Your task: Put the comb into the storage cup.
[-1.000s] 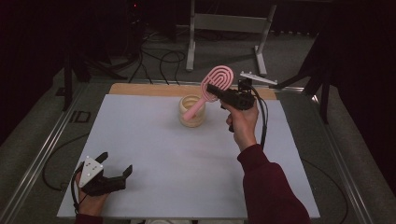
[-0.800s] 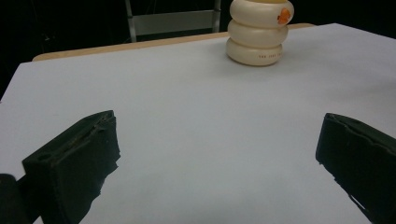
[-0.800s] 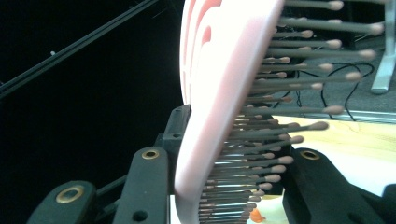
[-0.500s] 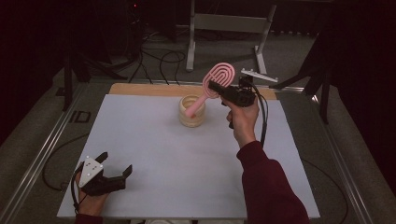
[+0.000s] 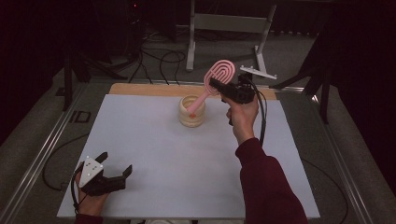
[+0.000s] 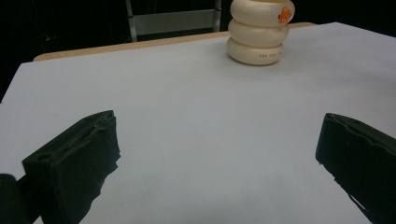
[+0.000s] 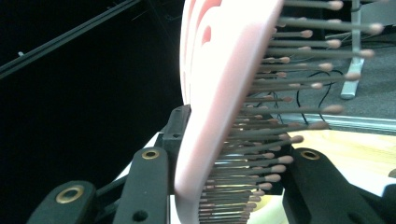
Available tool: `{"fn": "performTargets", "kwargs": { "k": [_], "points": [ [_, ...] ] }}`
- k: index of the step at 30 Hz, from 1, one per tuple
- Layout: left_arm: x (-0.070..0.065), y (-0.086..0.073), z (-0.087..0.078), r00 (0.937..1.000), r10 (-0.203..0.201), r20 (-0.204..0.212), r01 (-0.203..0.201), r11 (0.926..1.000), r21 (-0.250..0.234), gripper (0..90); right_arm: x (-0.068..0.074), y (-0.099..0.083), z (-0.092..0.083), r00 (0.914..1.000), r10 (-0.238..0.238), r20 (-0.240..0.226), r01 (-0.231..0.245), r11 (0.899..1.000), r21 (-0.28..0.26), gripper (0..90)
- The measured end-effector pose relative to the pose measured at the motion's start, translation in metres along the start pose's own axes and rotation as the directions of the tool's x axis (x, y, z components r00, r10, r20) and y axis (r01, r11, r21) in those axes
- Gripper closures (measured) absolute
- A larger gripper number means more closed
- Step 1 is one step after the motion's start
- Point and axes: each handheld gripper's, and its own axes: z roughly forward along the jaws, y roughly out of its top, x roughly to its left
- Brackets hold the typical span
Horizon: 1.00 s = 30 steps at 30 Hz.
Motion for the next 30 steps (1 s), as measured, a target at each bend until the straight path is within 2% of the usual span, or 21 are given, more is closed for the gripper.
{"fn": "performTargets", "kwargs": {
  "k": [15, 21, 30],
  "points": [
    [0.001, 0.000, 0.000, 1.0000, -0.007, -0.002, 0.007, 1.0000, -0.003, 0.1, -0.006, -0.003, 0.008, 0.9991, -0.001, 0.042, 0.003, 0.999, -0.040, 63.6],
    [0.001, 0.000, 0.000, 1.0000, -0.007, -0.001, 0.007, 1.0000, -0.002, 0.1, -0.005, -0.004, 0.010, 0.9984, -0.015, 0.055, 0.018, 0.998, -0.056, 63.6],
    [0.001, 0.000, 0.000, 1.0000, -0.008, 0.001, 0.008, 1.0000, -0.002, 0.1, -0.007, -0.003, 0.011, 0.9969, -0.002, 0.078, 0.008, 0.997, -0.078, 63.6]
  ]
}}
